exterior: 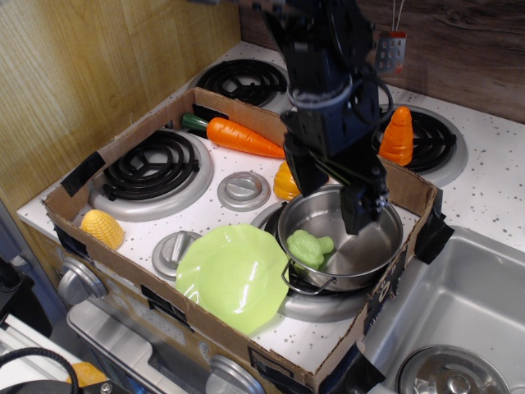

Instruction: Take broccoli out of pan

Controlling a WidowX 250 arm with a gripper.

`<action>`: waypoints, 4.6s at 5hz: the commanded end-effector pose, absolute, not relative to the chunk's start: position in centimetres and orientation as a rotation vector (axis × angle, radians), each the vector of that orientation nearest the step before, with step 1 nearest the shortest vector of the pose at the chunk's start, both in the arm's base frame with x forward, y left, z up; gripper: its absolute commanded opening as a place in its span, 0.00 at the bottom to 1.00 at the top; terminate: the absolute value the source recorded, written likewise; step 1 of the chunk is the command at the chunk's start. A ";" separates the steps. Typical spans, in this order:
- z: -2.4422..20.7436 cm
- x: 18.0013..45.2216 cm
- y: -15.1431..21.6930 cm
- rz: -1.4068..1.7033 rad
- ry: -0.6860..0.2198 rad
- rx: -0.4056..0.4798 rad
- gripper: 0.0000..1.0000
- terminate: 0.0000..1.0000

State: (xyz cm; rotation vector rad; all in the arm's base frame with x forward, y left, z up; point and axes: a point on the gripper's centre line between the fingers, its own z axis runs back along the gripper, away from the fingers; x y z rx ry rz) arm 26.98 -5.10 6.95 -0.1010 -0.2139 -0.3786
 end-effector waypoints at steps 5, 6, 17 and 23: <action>3.9 28.1 -4.1 -0.376 -0.308 -0.129 1.00 0.00; 3.6 27.7 -3.9 -0.368 -0.306 -0.126 1.00 0.00; 10.7 29.8 8.6 -0.755 -0.298 0.109 0.00 0.00; 5.8 35.3 9.3 -1.020 -0.578 0.221 0.00 0.00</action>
